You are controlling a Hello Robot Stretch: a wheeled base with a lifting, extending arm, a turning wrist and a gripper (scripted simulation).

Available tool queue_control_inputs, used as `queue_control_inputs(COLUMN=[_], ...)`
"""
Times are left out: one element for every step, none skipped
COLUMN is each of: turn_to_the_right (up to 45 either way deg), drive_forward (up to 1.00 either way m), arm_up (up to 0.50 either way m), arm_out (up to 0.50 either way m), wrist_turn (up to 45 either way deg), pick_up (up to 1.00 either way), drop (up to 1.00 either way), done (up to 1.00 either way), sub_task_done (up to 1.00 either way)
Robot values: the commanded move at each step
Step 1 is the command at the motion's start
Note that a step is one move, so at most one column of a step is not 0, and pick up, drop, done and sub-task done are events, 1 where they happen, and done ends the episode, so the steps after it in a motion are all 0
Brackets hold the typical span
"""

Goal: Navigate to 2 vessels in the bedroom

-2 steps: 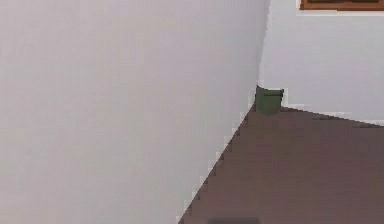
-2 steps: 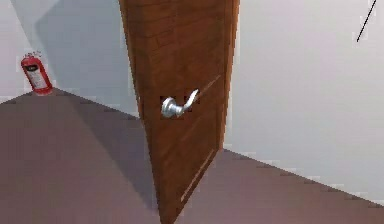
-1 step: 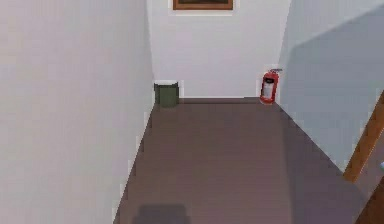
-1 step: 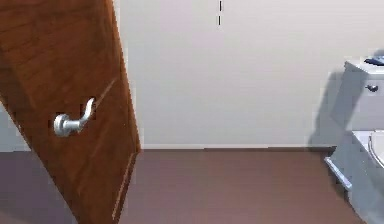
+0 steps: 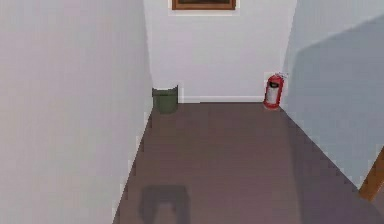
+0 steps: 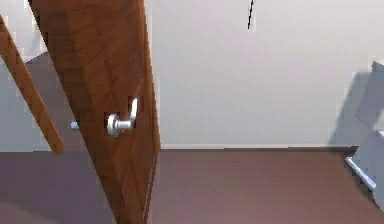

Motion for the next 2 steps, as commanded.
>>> queue_control_inputs(turn_to_the_right=[12.0,0.0], drive_forward=[0.0,0.6], arm_up=[0.0,0.0], arm_out=[0.0,0.0], wrist_turn=[0.0,0.0], pick_up=[0.0,0.0], drop=[0.0,0.0], done=[0.0,0.0], sub_task_done=[0.0,0.0])
